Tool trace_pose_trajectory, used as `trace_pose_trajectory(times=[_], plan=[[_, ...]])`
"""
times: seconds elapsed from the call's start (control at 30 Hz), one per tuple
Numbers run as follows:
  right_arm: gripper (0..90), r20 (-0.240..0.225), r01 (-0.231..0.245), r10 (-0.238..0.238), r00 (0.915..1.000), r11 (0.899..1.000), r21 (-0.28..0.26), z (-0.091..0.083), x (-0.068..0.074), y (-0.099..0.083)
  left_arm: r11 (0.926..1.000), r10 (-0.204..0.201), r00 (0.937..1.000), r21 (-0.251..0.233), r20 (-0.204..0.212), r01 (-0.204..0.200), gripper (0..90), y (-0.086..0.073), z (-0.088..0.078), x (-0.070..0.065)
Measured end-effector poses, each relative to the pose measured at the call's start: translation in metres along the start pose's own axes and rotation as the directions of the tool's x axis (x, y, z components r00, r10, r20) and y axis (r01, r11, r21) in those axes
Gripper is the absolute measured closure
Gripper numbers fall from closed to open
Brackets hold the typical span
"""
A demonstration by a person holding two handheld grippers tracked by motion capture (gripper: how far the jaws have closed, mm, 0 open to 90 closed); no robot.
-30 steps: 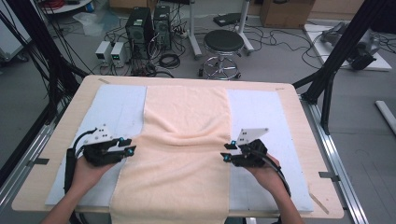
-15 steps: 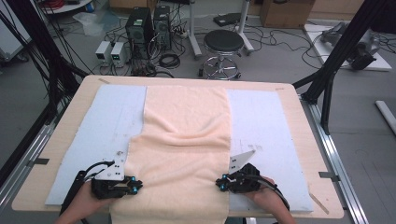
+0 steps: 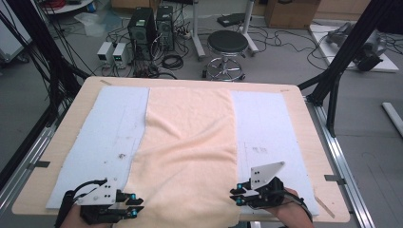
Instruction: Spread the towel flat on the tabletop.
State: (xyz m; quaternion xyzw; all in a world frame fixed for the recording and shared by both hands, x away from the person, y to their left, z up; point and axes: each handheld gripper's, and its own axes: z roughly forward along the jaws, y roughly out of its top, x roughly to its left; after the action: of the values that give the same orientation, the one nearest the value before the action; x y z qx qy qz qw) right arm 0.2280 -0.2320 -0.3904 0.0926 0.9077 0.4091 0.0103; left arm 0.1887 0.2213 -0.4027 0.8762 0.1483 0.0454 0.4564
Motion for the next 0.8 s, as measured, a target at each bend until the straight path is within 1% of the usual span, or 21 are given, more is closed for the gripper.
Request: trace_pose_trajectory(times=[0.03,0.07,0.1,0.13,0.17,0.2,0.23,0.27,0.3,0.33,0.37,0.4,0.43,0.47,0.5,0.53,0.57,0.6,0.67,0.77,0.8], plan=[[71.6,0.018,-0.011,0.011,0.9998,1.0,-0.01,0.0,-0.004,-0.001,1.0,-0.005,0.9999,0.0,-0.014,0.005,69.1,0.0,0.002,0.005],[70.9,0.03,-0.027,0.027,0.9992,1.0,-0.012,0.002,-0.008,-0.002,1.0,0.001,0.9996,0.002,-0.027,-0.001,68.4,-0.001,0.004,0.011],[69.9,0.039,-0.034,0.035,0.9986,0.999,-0.007,0.006,-0.012,-0.003,0.9999,0.01,0.9987,0.014,-0.051,-0.009,67.0,-0.002,0.007,0.018],[67.2,0.049,-0.039,0.039,0.998,0.999,0.004,0.011,-0.015,-0.004,0.9997,0.007,0.9975,0.026,-0.071,-0.005,65.2,-0.003,0.011,0.026],[65.6,0.063,-0.043,0.042,0.9971,0.999,0.017,0.017,-0.019,-0.005,0.9994,0.0,0.997,0.034,-0.078,0.003,64.6,-0.004,0.015,0.034],[64.9,0.064,-0.045,0.043,0.997,0.999,0.029,0.024,-0.024,-0.006,0.9988,-0.002,0.9955,0.049,-0.095,0.007,63.7,-0.006,0.019,0.042],[64.5,0.076,-0.043,0.04,0.9963,0.998,0.042,0.03,-0.027,-0.007,0.9974,-0.014,0.9945,0.069,-0.104,0.022,62.6,-0.008,0.023,0.049],[64.9,0.085,-0.045,0.039,0.9956,0.997,0.065,0.035,-0.031,-0.007,0.9954,-0.033,0.9946,0.086,-0.099,0.041,62.6,-0.011,0.027,0.057],[66.5,0.098,-0.052,0.044,0.9942,0.995,0.081,0.04,-0.034,-0.008,0.9924,-0.04,0.9946,0.112,-0.096,0.051,62.6,-0.013,0.031,0.062],[69.0,0.099,-0.06,0.049,0.9939,0.993,0.103,0.044,-0.038,-0.009,0.9925,-0.046,0.9954,0.109,-0.085,0.055,63.0,-0.016,0.034,0.065],[71.7,0.096,-0.074,0.062,0.9934,0.99,0.122,0.048,-0.04,-0.01,0.9936,-0.053,0.9947,0.094,-0.088,0.062,65.0,-0.018,0.033,0.067],[76.7,0.083,-0.084,0.076,0.9937,0.991,0.102,0.049,-0.041,-0.012,0.9932,-0.064,0.9944,0.091,-0.084,0.072,70.0,-0.019,0.033,0.068],[83.1,0.073,-0.086,0.079,0.9942,0.991,0.102,0.049,-0.042,-0.012,0.9931,-0.067,0.9947,0.091,-0.078,0.074,76.2,-0.019,0.031,0.067],[85.6,0.059,-0.089,0.083,0.9948,0.991,0.102,0.049,-0.041,-0.012,0.993,-0.074,0.9939,0.086,-0.082,0.081,81.1,-0.02,0.031,0.066],[86.5,0.063,-0.081,0.075,0.9952,0.991,0.102,0.049,-0.039,-0.012,0.9929,-0.073,0.9941,0.088,-0.081,0.08,85.1,-0.02,0.03,0.065],[86.9,0.061,-0.074,0.068,0.9958,0.992,0.102,0.049,-0.038,-0.012,0.9925,-0.074,0.9936,0.091,-0.085,0.081,86.2,-0.02,0.03,0.063],[87.1,0.053,-0.077,0.071,0.996,0.992,0.104,0.048,-0.037,-0.012,0.9924,-0.072,0.9938,0.094,-0.084,0.08,86.7,-0.02,0.029,0.061],[87.2,0.045,-0.078,0.074,0.9963,0.992,0.101,0.048,-0.035,-0.013,0.9918,-0.068,0.9947,0.103,-0.078,0.076,87.0,-0.021,0.027,0.059],[87.2,0.038,-0.072,0.069,0.9969,0.992,0.104,0.047,-0.032,-0.013,0.9917,-0.063,0.9952,0.107,-0.075,0.07,87.2,-0.023,0.022,0.055],[86.9,0.024,-0.06,0.058,0.9981,0.993,0.099,0.045,-0.025,-0.014,0.9928,-0.072,0.995,0.09,-0.07,0.078,87.1,-0.025,0.014,0.047],[86.2,0.006,-0.063,0.063,0.998,0.994,0.09,0.044,-0.022,-0.014,0.9931,-0.074,0.9947,0.086,-0.072,0.08,87.0,-0.026,0.012,0.046]])
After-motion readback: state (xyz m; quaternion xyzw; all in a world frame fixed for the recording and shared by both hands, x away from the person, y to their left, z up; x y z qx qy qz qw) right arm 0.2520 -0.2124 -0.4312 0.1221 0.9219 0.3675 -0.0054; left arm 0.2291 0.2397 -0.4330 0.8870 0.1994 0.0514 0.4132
